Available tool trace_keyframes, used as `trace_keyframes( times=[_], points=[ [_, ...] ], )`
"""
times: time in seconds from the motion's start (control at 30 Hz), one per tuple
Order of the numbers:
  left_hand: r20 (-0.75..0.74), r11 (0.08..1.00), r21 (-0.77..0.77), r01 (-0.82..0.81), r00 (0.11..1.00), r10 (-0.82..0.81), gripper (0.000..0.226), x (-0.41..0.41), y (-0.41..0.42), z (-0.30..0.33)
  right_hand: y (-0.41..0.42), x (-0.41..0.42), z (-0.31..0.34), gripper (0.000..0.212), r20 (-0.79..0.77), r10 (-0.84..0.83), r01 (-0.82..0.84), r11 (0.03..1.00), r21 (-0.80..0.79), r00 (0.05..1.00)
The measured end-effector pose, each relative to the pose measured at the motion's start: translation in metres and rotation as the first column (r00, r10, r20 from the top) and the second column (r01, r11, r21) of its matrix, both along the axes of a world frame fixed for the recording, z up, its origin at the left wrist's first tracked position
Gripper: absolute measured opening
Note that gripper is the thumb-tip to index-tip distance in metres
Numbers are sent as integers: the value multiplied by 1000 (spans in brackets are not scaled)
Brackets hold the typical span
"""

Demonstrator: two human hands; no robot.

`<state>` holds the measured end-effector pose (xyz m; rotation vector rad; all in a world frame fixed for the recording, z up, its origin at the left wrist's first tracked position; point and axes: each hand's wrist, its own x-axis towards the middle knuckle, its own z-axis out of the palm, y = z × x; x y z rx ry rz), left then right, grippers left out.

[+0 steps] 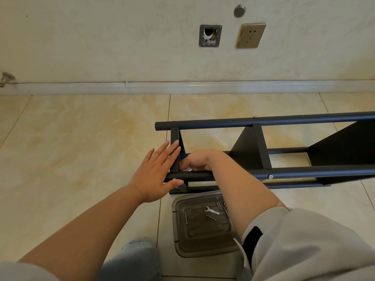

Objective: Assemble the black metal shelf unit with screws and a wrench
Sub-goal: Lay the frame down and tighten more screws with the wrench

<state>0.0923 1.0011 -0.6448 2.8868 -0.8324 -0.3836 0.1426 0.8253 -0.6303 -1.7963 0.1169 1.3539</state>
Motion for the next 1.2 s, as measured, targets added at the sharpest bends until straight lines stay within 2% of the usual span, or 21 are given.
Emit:
trace_keyframes(
  times=[0.23,0.37,0.57,0.73,0.9,1.13,1.2],
  points=[
    [-10,1000,-4,-4,1000,4,87,0,-1,2,-1,0,1,27,21,7,-7,1000,-5,1000],
    [-15,1000,-10,-4,1000,4,88,0,-1,2,-1,0,-1,21,30,21,-20,1000,-19,999],
    [-14,1000,-31,-4,1000,3,87,1,-1,0,1,1,-3,27,26,29,-28,999,-41,999],
    [-8,999,-37,-3,1000,3,84,1,0,-1,1,1,-6,13,26,37,-36,999,-33,999],
    [-9,1000,-29,-2,1000,2,83,1,0,-1,1,1,-5,25,47,65,-62,995,-72,997],
    [-17,1000,-25,-7,1000,7,84,0,-1,1,0,1,-6,18,59,51,-48,997,-53,997],
    [-25,999,-36,-11,1000,11,85,0,-2,2,0,1,-7,22,77,51,-46,996,-74,996]
  ],
)
